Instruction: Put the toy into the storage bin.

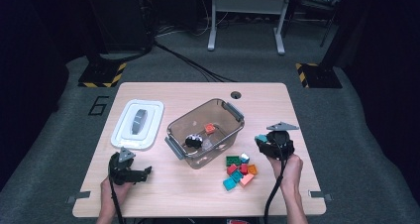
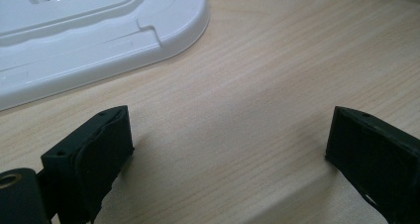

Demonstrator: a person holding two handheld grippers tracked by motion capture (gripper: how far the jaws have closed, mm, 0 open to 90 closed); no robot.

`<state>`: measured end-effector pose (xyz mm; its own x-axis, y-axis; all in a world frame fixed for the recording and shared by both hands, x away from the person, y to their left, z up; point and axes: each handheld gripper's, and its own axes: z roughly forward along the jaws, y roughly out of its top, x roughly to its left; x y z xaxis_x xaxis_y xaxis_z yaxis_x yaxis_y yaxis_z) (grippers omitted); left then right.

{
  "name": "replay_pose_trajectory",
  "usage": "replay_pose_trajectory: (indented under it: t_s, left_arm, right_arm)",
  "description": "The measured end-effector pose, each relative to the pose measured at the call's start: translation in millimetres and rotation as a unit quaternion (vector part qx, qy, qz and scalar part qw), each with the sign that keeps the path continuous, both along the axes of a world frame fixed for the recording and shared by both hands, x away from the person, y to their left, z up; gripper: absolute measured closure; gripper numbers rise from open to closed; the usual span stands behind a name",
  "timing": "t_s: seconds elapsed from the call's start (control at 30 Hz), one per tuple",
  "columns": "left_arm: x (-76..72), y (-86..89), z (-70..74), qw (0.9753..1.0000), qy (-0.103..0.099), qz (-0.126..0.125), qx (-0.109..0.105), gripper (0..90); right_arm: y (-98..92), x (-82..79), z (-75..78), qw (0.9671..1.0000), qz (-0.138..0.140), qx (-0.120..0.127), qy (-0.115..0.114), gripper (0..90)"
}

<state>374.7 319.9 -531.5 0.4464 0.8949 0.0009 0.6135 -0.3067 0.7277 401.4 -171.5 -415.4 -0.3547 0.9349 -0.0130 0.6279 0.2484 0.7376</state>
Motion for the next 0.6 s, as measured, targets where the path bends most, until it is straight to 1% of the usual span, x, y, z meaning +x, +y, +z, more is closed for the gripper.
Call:
replay_pose_trajectory:
  t_s: [0.23, 0.37, 0.6]
  left_arm:
    - [0.0, 0.0, 0.1, 1.0000, -0.001, 0.000, 0.001, 3.9]
    - [-0.1, 0.1, 0.2, 1.0000, -0.001, 0.000, 0.002, 3.8]
    - [-0.1, 0.0, 0.1, 1.0000, 0.000, 0.000, 0.001, 3.8]
  right_arm:
    - [3.6, 5.1, 19.0, 0.9998, 0.007, -0.003, -0.019, 59.3]
    - [6.3, 8.0, 27.7, 0.9996, 0.009, -0.003, -0.027, 59.3]
    - [14.5, 15.5, 42.9, 0.9990, 0.021, -0.006, -0.039, 59.3]
